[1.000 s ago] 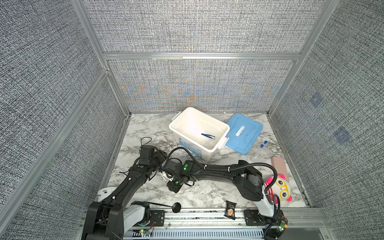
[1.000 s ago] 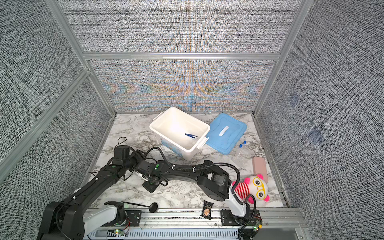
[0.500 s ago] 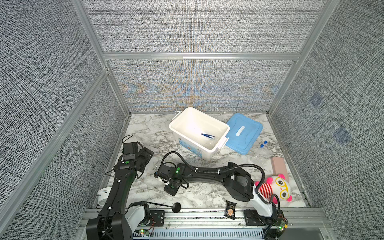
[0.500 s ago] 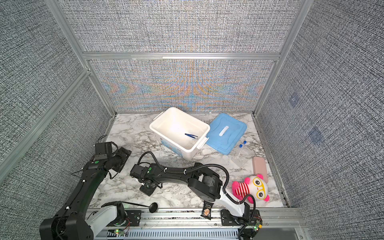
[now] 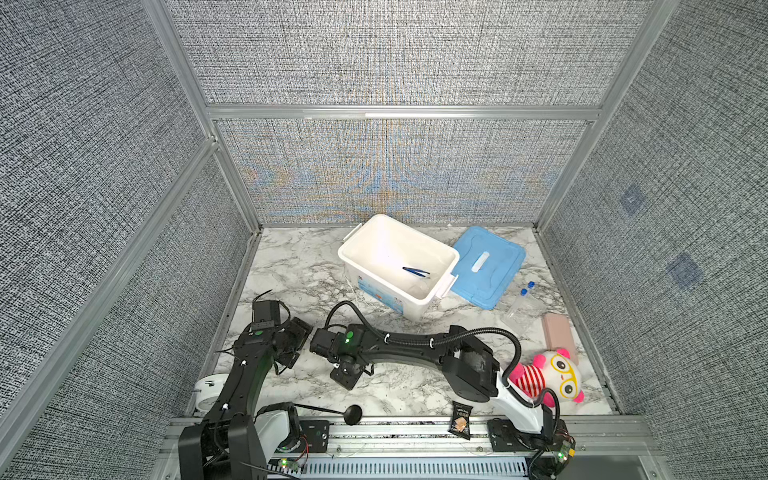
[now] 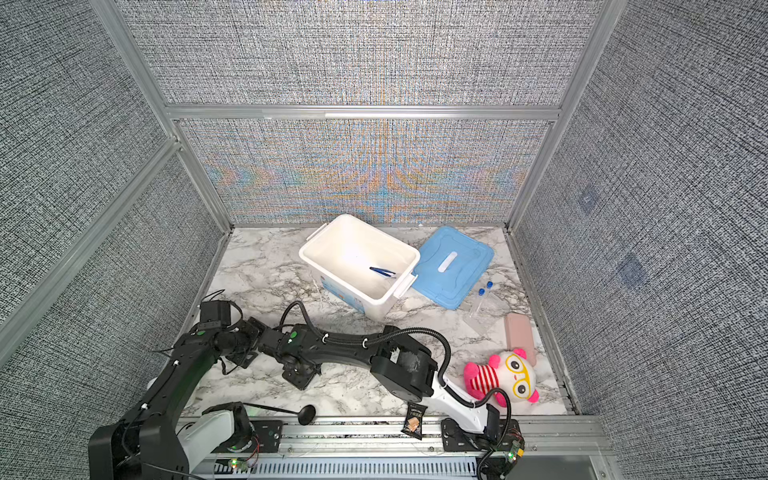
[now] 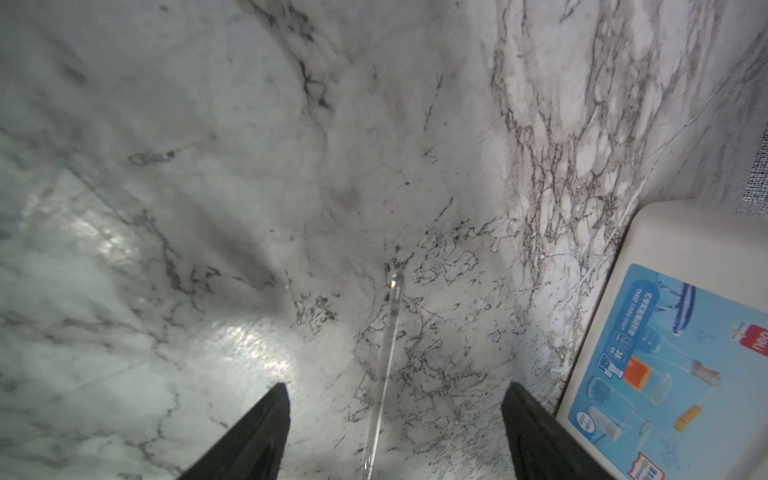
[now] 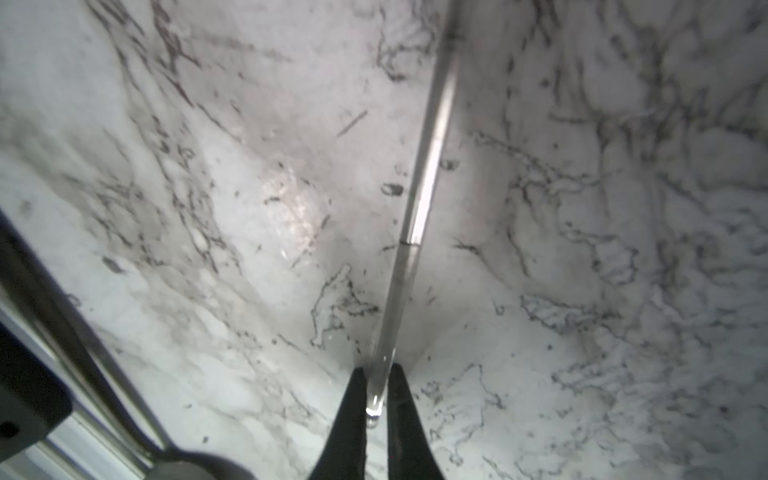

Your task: Organize the chemistry lab equipment

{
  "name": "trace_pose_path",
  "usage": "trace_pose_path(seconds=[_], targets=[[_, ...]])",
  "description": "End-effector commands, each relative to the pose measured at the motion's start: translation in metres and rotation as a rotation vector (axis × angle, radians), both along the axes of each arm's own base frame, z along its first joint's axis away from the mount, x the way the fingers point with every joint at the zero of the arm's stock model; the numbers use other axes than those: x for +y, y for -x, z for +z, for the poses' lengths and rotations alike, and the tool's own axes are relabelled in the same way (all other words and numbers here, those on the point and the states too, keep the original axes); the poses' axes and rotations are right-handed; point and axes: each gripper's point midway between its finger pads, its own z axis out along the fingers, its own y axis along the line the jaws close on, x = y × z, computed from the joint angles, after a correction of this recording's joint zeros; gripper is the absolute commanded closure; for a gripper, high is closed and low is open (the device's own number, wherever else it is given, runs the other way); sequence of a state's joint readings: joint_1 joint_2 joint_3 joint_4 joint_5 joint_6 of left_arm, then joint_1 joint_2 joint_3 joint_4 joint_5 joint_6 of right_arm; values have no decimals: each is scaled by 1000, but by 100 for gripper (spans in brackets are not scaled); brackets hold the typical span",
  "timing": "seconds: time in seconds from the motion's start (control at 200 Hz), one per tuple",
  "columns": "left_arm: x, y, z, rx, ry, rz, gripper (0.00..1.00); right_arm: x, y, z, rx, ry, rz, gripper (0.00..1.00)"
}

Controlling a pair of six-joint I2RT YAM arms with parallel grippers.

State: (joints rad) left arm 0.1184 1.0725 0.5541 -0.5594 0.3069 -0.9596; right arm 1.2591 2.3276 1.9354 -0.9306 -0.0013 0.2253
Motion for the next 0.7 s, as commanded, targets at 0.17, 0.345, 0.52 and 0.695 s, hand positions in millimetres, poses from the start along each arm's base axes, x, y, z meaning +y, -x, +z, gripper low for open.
trace_pose_path(seconds=[0.17, 0.345, 0.52, 0.695], targets=[[-2, -1, -2, 32, 0, -35, 18, -28, 0, 4, 98, 79, -56, 91], [-2, -1, -2, 21, 7, -16, 18, -29, 2, -2, 141, 123, -67, 87], [1, -1, 0, 30, -7, -11, 18, -33, 2, -14, 157, 169, -89, 82], [5, 2, -1, 72, -30, -14, 18, -42, 2, -24, 148, 239, -102, 80]])
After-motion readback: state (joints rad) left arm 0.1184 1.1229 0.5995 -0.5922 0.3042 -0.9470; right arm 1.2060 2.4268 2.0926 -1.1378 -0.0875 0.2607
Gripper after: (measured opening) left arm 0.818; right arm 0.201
